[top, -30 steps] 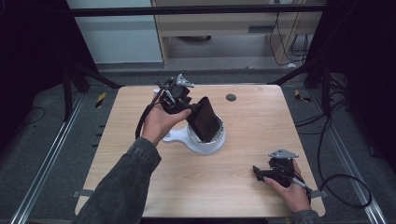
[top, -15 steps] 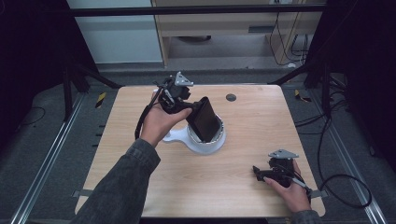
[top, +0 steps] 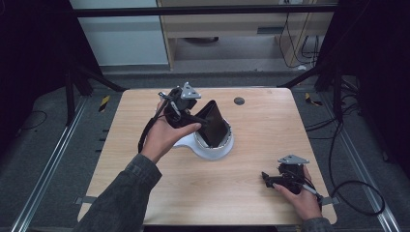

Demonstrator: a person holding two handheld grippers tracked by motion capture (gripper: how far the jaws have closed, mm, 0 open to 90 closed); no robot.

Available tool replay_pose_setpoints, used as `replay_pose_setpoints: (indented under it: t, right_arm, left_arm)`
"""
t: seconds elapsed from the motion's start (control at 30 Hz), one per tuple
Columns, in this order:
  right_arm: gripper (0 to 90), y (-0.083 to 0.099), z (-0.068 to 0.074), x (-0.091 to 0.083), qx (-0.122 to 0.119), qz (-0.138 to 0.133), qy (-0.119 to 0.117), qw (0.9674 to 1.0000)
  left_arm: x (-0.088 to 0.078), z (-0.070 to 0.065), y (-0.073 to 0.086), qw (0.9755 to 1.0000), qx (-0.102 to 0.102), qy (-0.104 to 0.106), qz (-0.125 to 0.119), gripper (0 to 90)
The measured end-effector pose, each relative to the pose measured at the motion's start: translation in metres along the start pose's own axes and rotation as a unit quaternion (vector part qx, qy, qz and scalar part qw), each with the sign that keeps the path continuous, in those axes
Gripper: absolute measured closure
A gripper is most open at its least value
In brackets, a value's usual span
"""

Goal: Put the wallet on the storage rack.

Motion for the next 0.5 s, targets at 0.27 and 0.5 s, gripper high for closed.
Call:
replay_pose_setpoints:
  t: [0.27,0.5]
  right_arm:
    - [2.7,0.000,0.000,0.000,0.001,0.000,-0.001,1.0000]
    - [2.7,0.000,0.000,0.000,0.001,0.000,-0.001,1.0000]
  left_arm:
    - [-0.006,-0.010,0.016,0.9999,0.004,0.002,-0.011,7.6]
    - [-0.012,-0.017,0.029,0.9998,0.011,-0.001,-0.013,7.2]
Point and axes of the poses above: each handheld gripper's, and its own axes: x roughly forward along the jaws, y roughly out of its underside, z roughly to its left, the point moved 2 cm from there along x, roughly forward along the jaws, and after that the axes turned 2 degrees about -y, right-handed, at the moved point
